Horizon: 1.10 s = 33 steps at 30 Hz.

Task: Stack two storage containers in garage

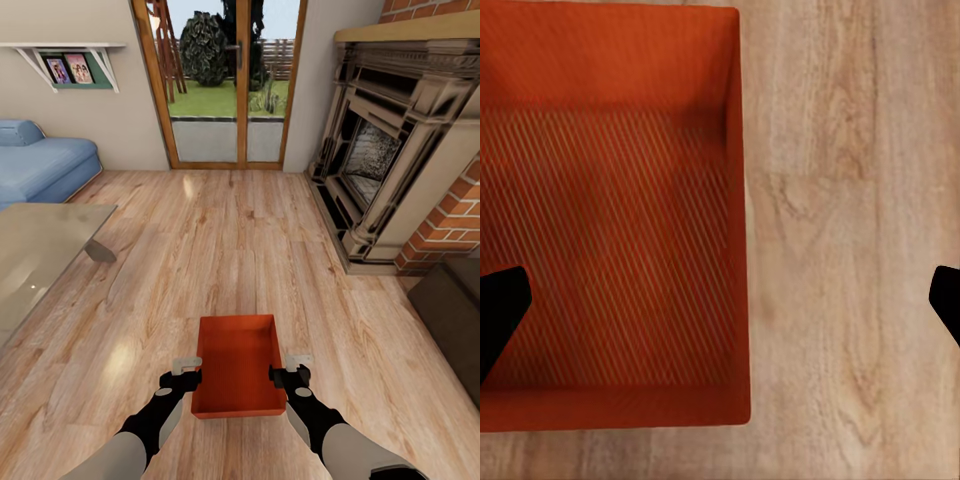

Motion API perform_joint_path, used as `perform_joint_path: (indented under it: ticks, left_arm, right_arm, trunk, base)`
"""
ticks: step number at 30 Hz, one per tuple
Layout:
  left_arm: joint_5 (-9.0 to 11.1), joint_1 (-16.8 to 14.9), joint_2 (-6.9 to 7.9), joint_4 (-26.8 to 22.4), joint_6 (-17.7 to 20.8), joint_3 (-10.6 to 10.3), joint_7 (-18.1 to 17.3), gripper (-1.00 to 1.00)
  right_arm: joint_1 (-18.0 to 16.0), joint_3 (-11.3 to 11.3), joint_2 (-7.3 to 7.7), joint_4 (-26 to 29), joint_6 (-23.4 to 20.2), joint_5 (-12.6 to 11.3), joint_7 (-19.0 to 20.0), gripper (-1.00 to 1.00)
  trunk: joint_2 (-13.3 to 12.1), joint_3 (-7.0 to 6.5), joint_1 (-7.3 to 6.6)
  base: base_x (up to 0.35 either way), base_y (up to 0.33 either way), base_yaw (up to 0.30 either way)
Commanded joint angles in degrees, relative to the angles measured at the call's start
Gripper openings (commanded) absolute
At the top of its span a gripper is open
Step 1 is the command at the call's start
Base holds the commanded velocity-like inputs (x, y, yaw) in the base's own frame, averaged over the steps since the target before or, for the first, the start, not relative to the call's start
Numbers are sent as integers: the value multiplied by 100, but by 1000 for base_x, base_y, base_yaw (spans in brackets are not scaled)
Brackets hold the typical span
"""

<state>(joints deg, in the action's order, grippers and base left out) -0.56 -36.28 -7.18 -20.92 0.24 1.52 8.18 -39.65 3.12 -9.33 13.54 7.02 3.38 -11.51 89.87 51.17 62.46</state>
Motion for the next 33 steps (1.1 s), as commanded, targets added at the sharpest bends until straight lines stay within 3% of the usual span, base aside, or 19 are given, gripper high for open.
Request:
perform_joint_path:
  ticks: [1, 33]
  left_arm:
    - [-6, -2, -3, -1, 6, 15, 9, 100]
    - [-6, -2, -2, -6, 7, 15, 11, 100]
  right_arm:
    - [-2, 26, 1, -8, 1, 29, -44, 100]
    - [0, 22, 2, -9, 1, 23, -44, 100]
  trunk:
    - [43, 22, 22]
    - [1327, 597, 725]
  base:
    - [0, 0, 0]
    - [0, 0, 0]
